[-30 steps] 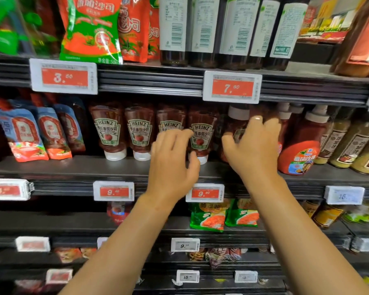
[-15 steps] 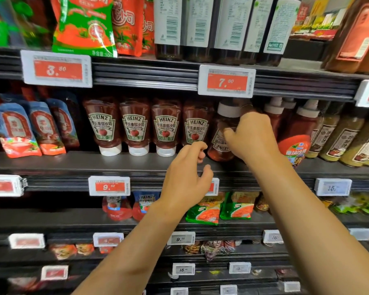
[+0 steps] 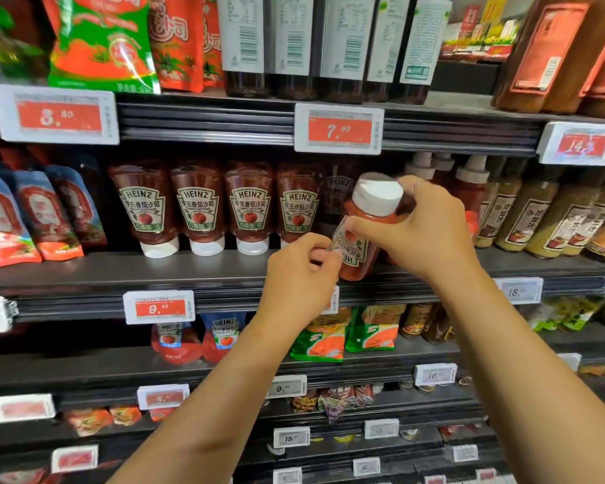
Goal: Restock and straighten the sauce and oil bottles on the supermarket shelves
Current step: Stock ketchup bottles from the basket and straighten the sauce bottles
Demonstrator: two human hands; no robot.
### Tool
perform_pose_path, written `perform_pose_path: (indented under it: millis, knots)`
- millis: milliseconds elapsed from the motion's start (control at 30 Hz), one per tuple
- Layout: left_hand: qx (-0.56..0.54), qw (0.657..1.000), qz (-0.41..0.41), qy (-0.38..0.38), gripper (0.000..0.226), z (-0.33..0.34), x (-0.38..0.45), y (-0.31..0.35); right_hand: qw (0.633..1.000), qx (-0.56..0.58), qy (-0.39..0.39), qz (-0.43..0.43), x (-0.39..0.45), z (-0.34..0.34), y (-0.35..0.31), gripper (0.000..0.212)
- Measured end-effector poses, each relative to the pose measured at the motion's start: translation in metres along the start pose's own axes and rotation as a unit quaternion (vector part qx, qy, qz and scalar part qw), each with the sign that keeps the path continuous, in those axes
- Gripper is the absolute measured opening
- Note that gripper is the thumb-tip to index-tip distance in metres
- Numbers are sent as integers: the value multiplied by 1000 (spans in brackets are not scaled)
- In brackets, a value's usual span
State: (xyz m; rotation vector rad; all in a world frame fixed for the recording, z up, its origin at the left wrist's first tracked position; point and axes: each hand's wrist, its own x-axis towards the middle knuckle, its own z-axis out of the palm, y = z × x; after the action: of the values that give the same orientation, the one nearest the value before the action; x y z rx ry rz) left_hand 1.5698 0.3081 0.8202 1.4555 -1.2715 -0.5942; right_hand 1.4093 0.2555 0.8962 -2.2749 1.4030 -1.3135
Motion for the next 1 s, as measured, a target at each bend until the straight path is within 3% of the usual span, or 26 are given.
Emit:
perform_pose_path:
  millis: [67, 133, 200, 267, 367, 467, 567, 700, 833, 1000]
  knots:
    - [-174, 974, -128, -73, 30, -1, 0, 11, 999, 32, 6, -34, -11, -1, 3, 52]
    - [-324, 912, -215, -132, 43, -3, 2, 21, 996, 34, 21, -77, -23, 0, 4, 59]
    - [-422, 857, -249, -162, 51, -6, 4, 28, 989, 34, 36, -141, -36, 1, 6, 59]
    - [-455, 836, -245, -182, 55, -8, 5, 30, 977, 24, 32, -210, -47, 3, 11, 55]
    - [-415, 863, -211, -196, 48, -8, 9, 33, 961, 10, 19, -274, -62, 8, 20, 53]
    - [-378, 891, -199, -152, 42, -5, 11, 38, 970, 53, -37, -234, -73, 8, 30, 64]
    - [-357, 918, -149, -91, 18, -4, 14, 37, 967, 159, -110, -165, -80, 6, 35, 77]
    - [-317, 943, -58, -81, 22, -1, 17, 41, 966, 240, -83, -54, -68, 13, 27, 70]
    - [-257, 964, -16, -64, 29, 4, 26, 51, 961, 270, -54, -6, -49, 29, 22, 85]
    - [-43, 999, -14, -30, 44, 3, 41, 54, 967, 253, -15, 13, -35, 54, 30, 95]
